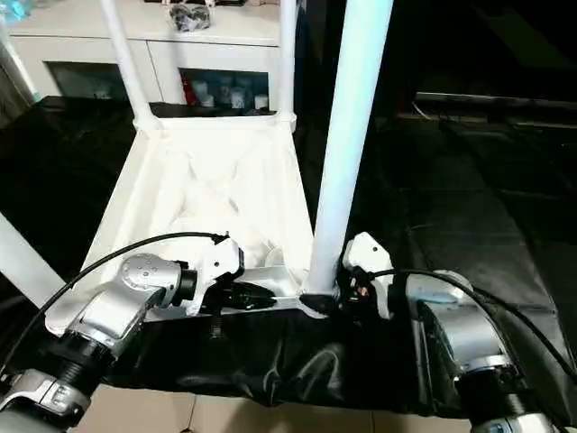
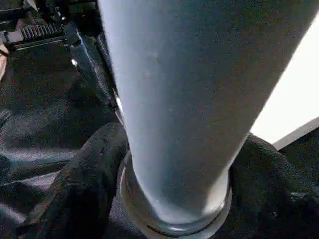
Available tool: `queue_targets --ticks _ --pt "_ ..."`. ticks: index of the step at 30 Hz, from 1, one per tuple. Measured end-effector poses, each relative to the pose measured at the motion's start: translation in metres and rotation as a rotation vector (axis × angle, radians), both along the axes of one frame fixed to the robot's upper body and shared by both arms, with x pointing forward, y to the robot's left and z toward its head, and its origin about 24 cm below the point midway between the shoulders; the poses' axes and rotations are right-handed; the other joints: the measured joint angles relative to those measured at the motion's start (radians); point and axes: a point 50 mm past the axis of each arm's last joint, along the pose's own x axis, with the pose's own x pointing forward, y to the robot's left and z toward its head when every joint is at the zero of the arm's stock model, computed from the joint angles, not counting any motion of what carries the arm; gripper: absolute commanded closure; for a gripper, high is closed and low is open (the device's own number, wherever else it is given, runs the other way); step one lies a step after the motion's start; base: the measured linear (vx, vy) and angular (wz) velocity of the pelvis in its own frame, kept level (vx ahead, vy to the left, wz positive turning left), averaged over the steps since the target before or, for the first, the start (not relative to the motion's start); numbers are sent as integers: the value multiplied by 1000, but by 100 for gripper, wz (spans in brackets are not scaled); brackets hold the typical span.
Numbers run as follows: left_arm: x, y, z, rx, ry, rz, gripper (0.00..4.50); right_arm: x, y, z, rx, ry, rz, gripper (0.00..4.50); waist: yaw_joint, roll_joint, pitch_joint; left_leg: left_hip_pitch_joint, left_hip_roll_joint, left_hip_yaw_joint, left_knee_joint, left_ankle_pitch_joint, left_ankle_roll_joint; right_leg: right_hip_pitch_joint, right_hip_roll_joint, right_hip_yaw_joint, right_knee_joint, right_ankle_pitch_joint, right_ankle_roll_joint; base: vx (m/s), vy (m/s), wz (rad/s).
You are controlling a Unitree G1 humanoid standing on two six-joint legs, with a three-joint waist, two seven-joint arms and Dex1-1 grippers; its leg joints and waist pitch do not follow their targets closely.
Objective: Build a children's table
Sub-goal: Rotate leg to tighten
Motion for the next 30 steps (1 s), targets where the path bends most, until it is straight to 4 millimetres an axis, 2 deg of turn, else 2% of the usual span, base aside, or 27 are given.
queue_targets --ticks 2,5,8,10,15,17,20,21,25,26,30 --pt "0 1 0 1 2 8 450 0 2 0 4 -3 2 177 -1 -2 0 0 0 0 0 0 0 0 0 0 0 0 0 0 0 0" --pt "0 2 -1 -1 0 26 450 1 4 -2 15 -6 -14 186 -3 -5 0 1 0 0 0 0 0 0 0 0 1 0 0 0 0 0" --pt "3 -1 -2 -1 -23 117 450 7 14 -8 36 -30 -144 190 -15 -10 0 3 0 -1 0 0 0 0 0 1 2 1 -1 0 0 0" --pt "4 -6 -3 -3 -32 185 450 11 19 -11 59 -39 -260 191 -29 -10 0 4 0 -1 0 0 -1 0 0 1 2 -2 3 0 0 0" --pt "2 -19 -5 -17 -27 298 450 17 32 -16 104 -45 -457 192 -44 -5 -2 5 -1 -2 -3 0 -1 0 1 2 1 -2 4 0 0 0" --pt "0 -28 -6 -41 -29 345 450 17 35 -18 115 -59 -552 192 -48 -5 -3 5 -1 -2 -3 0 -1 1 1 2 0 -3 5 0 0 0" --pt "-3 -33 -5 -63 -34 359 450 16 35 -17 111 -75 -571 192 -48 -4 -3 5 -1 -4 -4 0 -1 1 2 1 -2 -3 6 0 0 0" --pt "-3 -32 -5 -63 -37 356 450 16 34 -17 111 -78 -570 137 -48 -3 -3 4 -1 -5 -5 0 -1 1 2 1 -4 -3 6 0 0 0" --pt "-3 -29 -4 -61 -45 331 450 15 31 -14 110 -68 -519 114 -47 -2 -3 4 -1 -6 -9 0 -1 0 3 0 -4 -3 6 0 0 0" --pt "-3 -28 -4 -60 -43 323 450 14 29 -14 109 -64 -498 94 -46 -2 -3 4 -1 -6 -9 0 -1 0 3 -1 -3 -3 6 0 0 0" --pt "-4 -22 -3 -50 -36 249 450 11 28 -6 90 -72 -367 75 -33 -2 -3 4 -1 -6 -12 0 -1 -1 3 -1 -3 -3 6 0 0 0"
